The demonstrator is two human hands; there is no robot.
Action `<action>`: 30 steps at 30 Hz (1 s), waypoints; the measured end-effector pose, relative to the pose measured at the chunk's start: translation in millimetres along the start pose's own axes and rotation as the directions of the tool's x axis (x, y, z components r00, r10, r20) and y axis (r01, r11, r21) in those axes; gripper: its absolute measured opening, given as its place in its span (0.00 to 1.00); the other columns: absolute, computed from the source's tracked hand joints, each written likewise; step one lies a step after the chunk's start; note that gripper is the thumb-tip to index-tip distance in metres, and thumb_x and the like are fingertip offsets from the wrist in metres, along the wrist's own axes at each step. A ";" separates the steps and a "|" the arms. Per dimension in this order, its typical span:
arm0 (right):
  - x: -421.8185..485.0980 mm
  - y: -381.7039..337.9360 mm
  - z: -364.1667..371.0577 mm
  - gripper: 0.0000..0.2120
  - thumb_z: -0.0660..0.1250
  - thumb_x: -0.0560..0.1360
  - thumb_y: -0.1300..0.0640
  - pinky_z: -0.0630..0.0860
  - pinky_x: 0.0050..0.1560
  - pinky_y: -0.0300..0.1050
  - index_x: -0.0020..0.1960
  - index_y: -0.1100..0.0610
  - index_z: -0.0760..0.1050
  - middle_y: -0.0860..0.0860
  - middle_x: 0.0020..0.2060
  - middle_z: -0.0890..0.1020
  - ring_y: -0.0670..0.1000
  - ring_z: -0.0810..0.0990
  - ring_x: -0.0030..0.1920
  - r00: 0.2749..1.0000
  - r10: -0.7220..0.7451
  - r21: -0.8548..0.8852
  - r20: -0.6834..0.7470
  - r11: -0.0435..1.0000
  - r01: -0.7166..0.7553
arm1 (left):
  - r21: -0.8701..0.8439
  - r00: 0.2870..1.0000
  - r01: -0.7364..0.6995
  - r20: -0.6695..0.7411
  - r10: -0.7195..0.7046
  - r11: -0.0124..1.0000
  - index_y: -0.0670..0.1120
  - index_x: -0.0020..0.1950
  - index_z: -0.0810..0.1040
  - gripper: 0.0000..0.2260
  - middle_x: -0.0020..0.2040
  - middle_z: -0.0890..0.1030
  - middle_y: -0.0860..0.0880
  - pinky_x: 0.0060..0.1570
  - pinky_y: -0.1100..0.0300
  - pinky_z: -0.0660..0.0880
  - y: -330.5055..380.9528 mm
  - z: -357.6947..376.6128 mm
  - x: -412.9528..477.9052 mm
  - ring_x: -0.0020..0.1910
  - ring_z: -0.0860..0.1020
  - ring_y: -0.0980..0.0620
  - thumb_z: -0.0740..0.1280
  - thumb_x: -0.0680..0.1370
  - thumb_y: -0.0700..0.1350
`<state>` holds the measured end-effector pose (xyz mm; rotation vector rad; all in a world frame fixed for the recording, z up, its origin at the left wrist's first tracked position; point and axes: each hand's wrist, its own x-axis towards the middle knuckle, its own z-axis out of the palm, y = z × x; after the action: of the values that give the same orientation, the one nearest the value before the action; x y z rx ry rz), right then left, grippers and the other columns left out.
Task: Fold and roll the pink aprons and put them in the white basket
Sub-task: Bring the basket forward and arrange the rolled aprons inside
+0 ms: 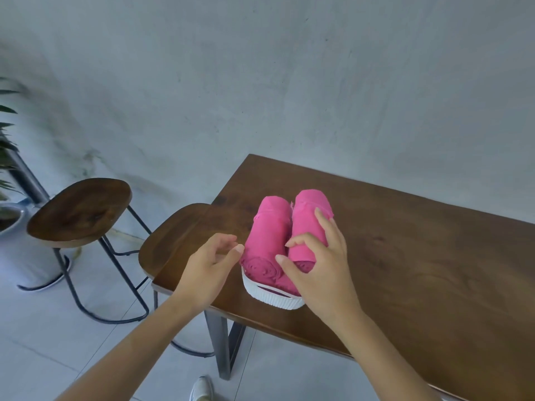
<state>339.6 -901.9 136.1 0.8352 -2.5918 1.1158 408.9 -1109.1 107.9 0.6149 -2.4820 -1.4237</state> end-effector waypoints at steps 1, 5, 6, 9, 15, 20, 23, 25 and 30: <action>-1.9 3.3 -3.6 0.11 0.75 0.72 0.41 0.67 0.73 0.53 0.51 0.41 0.79 0.39 0.78 0.57 0.47 0.54 0.79 0.999 0.006 0.038 -0.037 0.999 -0.004 | 0.005 1.000 -0.018 0.006 0.018 1.000 0.54 0.69 0.73 0.20 0.62 0.78 0.58 0.54 0.68 0.73 4.3 2.2 0.3 0.54 0.78 0.61 0.64 0.80 0.60; -12.5 26.7 -19.8 0.10 0.74 0.72 0.44 0.63 0.71 0.46 0.51 0.44 0.80 0.41 0.77 0.60 0.47 0.57 0.78 0.995 0.014 0.045 -0.096 0.999 -0.010 | 0.036 0.993 -0.117 0.010 0.116 0.993 0.54 0.71 0.72 0.23 0.63 0.77 0.58 0.47 0.74 0.71 25.8 13.6 8.4 0.53 0.78 0.62 0.66 0.79 0.62; -16.1 36.7 -22.0 0.10 0.75 0.72 0.45 0.61 0.72 0.45 0.51 0.45 0.81 0.41 0.78 0.60 0.47 0.56 0.79 0.994 0.028 0.029 -0.103 0.999 -0.025 | 0.061 0.990 -0.139 0.006 0.139 0.988 0.54 0.72 0.71 0.24 0.65 0.76 0.57 0.49 0.71 0.74 30.9 17.3 11.9 0.56 0.78 0.59 0.67 0.78 0.62; -28.4 71.7 -20.1 0.10 0.77 0.72 0.50 0.60 0.75 0.52 0.51 0.46 0.81 0.41 0.78 0.60 0.48 0.55 0.79 0.987 0.113 -0.013 -0.112 0.993 -0.115 | 0.173 0.988 -0.155 0.015 0.155 0.973 0.56 0.74 0.67 0.29 0.71 0.72 0.53 0.60 0.52 0.79 45.1 31.8 23.5 0.64 0.75 0.51 0.68 0.77 0.64; -59.6 123.4 0.3 0.10 0.75 0.74 0.50 0.60 0.77 0.62 0.53 0.42 0.79 0.42 0.79 0.58 0.50 0.50 0.81 0.979 0.205 -0.132 -0.015 0.970 -0.206 | 0.391 0.992 -0.121 0.066 0.103 0.913 0.57 0.78 0.56 0.39 0.74 0.65 0.46 0.62 0.45 0.78 50.8 50.8 37.8 0.65 0.75 0.41 0.73 0.74 0.62; -65.4 123.6 6.4 0.09 0.73 0.75 0.47 0.57 0.78 0.58 0.55 0.42 0.79 0.43 0.80 0.57 0.48 0.45 0.81 0.978 0.208 -0.189 -0.025 0.959 -0.209 | 0.272 0.984 -0.176 0.053 0.168 0.946 0.56 0.79 0.61 0.34 0.72 0.70 0.46 0.55 0.52 0.77 48.0 44.8 44.1 0.61 0.76 0.47 0.73 0.76 0.50; -64.3 120.7 6.0 0.11 0.70 0.76 0.42 0.54 0.79 0.58 0.58 0.41 0.78 0.41 0.81 0.53 0.47 0.42 0.81 0.970 0.241 -0.230 0.001 0.945 -0.235 | 0.204 0.972 -0.234 0.033 0.232 0.951 0.57 0.78 0.63 0.33 0.72 0.71 0.49 0.54 0.56 0.76 44.2 32.0 49.6 0.58 0.73 0.54 0.74 0.76 0.49; -63.5 116.3 3.7 0.18 0.63 0.76 0.34 0.53 0.79 0.60 0.61 0.41 0.77 0.41 0.80 0.54 0.48 0.45 0.81 0.960 0.278 -0.265 -0.003 0.926 -0.269 | 0.165 0.964 -0.264 0.000 0.267 0.950 0.58 0.78 0.63 0.34 0.73 0.71 0.51 0.55 0.56 0.75 38.1 19.5 55.9 0.58 0.71 0.56 0.75 0.76 0.49; -50.2 85.0 -3.0 0.32 0.49 0.77 0.28 0.58 0.78 0.60 0.69 0.46 0.73 0.43 0.75 0.66 0.46 0.54 0.78 0.927 0.339 -0.201 -0.163 0.908 -0.368 | 0.126 0.969 -0.240 -0.025 0.245 0.963 0.59 0.78 0.64 0.35 0.72 0.71 0.51 0.56 0.47 0.80 10.7 -19.9 85.2 0.65 0.75 0.47 0.77 0.74 0.50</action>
<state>332.2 -831.4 67.3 0.2392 -2.7617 0.8877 338.1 -1158.5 125.4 0.3414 -2.5239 -1.1654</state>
